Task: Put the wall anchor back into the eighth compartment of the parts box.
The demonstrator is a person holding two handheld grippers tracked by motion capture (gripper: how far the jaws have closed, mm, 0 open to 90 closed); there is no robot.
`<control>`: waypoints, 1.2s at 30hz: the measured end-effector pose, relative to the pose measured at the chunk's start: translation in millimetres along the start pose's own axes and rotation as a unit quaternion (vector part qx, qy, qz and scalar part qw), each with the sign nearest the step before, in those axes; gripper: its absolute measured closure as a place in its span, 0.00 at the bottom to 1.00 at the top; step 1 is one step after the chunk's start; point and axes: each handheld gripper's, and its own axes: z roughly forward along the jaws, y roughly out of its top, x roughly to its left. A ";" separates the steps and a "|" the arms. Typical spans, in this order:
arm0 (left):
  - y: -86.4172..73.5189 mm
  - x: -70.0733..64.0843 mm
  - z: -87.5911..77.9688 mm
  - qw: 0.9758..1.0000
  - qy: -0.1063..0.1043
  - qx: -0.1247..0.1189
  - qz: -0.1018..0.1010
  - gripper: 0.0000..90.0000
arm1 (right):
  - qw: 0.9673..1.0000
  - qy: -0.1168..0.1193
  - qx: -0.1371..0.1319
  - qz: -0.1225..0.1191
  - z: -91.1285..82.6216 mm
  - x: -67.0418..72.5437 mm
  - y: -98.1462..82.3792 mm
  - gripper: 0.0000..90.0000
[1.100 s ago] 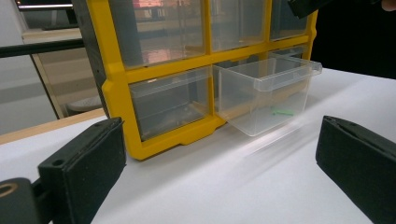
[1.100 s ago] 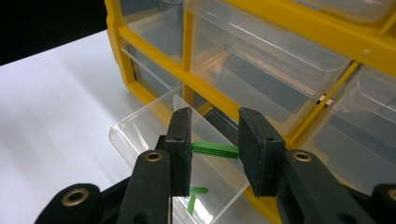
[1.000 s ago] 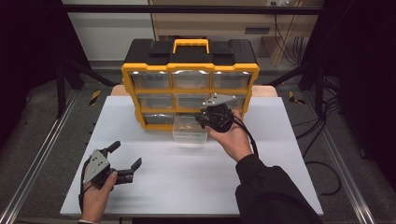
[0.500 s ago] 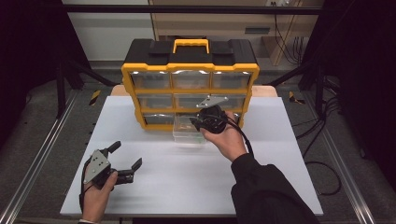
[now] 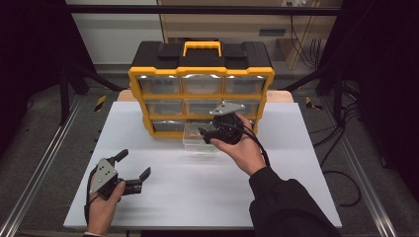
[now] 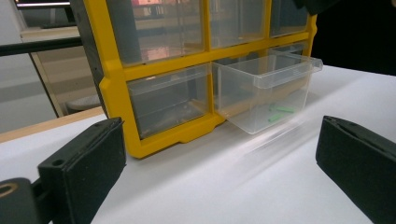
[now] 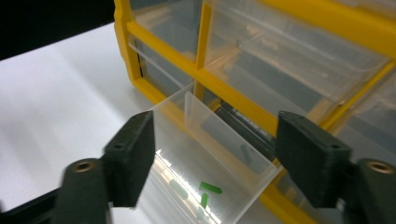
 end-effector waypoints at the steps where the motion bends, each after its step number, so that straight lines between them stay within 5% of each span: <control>1: 0.4 -0.2 -0.2 1.000 0.000 -0.001 0.001 0.01 | 1.000 -0.004 -0.002 0.002 -1.6 0.0 -0.2 0.26; 13: 0.7 1.6 -4.6 1.000 0.007 -0.007 -0.004 0.01 | 0.999 -0.034 -0.007 -0.002 -26.1 -4.2 -24.2 0.14; 27: 0.2 -1.6 -0.8 1.000 0.002 0.002 0.007 0.01 | 0.999 -0.030 -0.029 0.018 -42.2 -17.3 -39.1 0.07; 36: 0.6 -3.3 4.1 1.000 -0.002 0.008 0.010 0.01 | 0.999 -0.022 -0.038 0.003 -46.9 -11.4 -43.3 0.10</control>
